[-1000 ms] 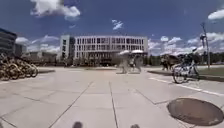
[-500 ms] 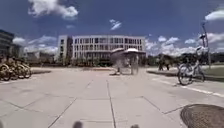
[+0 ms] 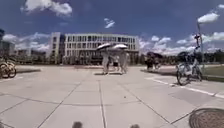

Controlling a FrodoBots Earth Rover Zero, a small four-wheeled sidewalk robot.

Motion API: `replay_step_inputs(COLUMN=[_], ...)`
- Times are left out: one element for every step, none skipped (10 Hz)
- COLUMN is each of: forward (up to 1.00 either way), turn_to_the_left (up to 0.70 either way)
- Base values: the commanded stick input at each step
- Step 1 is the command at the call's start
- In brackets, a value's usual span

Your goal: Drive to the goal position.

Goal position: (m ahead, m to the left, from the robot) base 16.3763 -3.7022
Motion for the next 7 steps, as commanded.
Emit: replay_step_inputs(forward=[0.70,0.70,0.70,0.70,0.70,0.70,0.70], turn_to_the_left=[0.00,0.00,0.00,0.00,0.00,0.00,0.00])
